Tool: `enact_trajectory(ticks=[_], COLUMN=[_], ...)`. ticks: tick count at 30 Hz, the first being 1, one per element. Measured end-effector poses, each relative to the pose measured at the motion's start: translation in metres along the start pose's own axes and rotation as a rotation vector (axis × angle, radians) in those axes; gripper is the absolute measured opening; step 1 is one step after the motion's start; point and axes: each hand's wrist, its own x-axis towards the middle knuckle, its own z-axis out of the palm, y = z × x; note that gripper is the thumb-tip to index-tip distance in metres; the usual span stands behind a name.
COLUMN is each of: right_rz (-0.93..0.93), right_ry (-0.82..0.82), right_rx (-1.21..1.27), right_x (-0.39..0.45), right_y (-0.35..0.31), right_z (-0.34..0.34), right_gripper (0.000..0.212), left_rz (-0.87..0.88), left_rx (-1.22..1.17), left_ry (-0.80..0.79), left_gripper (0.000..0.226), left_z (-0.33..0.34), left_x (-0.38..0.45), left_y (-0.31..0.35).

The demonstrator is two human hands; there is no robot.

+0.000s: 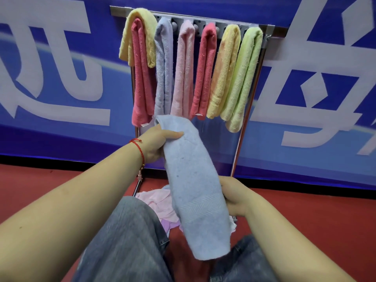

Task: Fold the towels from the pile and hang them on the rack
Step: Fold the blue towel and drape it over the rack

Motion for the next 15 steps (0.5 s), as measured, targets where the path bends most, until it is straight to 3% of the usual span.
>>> enact_trajectory(ticks=[4,8,12,15], right_rz=[-0.017,0.009,-0.045,-0.11], right_ry=[-0.111,-0.237,-0.264,-0.194], right_rx=[0.196,0.074,0.018,0.011], right_x=[-0.002,-0.001,-0.005,-0.009], right_y=[0.006,0.013,0.006,-0.002], right_z=[0.001,0.0,-0.006,-0.007], right_gripper=[0.043,0.068,0.06,0.025], left_rz=[0.068,0.058,-0.043,-0.166], left_rx=[0.043,0.021,-0.033,-0.03], left_ry=[0.014,0.129,0.256,0.27], left_gripper=[0.028,0.037,0.039,0.026], left_z=[0.003,-0.008,-0.026,-0.035], left_x=[0.004,0.012,0.021,0.017], left_y=[0.008,0.009,-0.003,-0.017])
